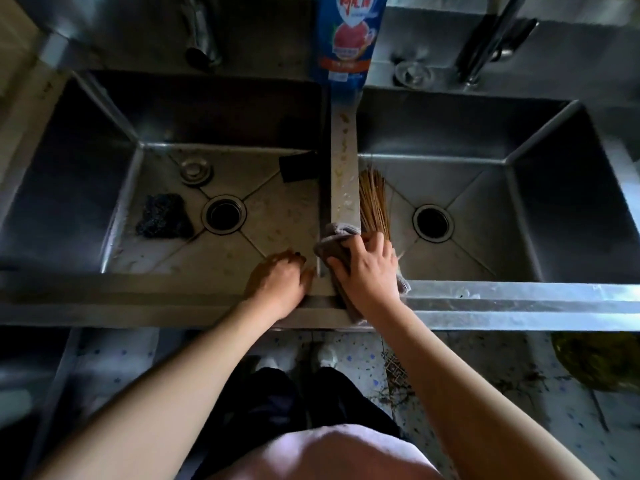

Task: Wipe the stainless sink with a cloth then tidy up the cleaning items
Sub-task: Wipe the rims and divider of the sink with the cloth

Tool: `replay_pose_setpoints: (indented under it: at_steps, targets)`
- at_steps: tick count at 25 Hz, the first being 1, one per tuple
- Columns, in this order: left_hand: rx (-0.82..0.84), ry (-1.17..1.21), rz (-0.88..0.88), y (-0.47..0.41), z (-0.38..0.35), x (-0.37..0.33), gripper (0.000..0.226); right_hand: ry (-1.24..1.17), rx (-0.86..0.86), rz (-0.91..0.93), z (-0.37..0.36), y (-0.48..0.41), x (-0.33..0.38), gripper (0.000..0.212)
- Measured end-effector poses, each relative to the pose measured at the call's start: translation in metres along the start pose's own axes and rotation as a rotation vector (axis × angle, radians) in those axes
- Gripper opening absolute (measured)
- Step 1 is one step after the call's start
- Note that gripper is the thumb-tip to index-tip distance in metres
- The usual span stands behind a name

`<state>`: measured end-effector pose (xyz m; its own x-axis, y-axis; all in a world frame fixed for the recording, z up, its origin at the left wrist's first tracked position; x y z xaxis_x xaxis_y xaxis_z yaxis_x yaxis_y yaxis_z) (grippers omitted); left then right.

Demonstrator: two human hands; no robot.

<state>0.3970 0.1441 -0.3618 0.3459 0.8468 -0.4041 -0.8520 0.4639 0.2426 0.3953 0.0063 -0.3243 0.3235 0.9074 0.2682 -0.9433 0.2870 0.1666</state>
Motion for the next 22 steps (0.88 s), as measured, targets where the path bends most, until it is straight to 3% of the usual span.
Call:
replay_pose_setpoints:
  at_steps: [8, 14, 18, 22]
  targets:
    - [-0.018, -0.101, -0.067, -0.006, 0.004, -0.006, 0.039, -0.014, -0.111, 0.014, 0.004, -0.021, 0.021, 0.038]
    - [0.004, -0.114, -0.111, -0.002, 0.003, -0.007, 0.055, -0.075, -0.036, -0.065, 0.003, -0.065, 0.027, 0.049]
    - [0.020, -0.108, -0.057, -0.002, 0.003, -0.003, 0.039, -0.069, -0.034, -0.117, 0.000, -0.039, 0.007, 0.049]
    - [0.013, -0.114, -0.035, -0.001, 0.001, -0.003, 0.038, -0.038, -0.094, -0.047, 0.000, -0.013, 0.009, 0.039]
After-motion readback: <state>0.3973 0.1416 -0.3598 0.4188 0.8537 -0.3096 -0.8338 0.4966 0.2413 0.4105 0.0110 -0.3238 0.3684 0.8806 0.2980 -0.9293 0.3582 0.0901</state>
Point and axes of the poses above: each hand's wrist, its own y-axis away from the middle knuckle, its own z-axis out of the back of the hand, x = y × z, the point moved 10 cm from there along -y, towards the middle knuckle, and after that the axes turned 15 degrees about -z, right-handed, at the moved point
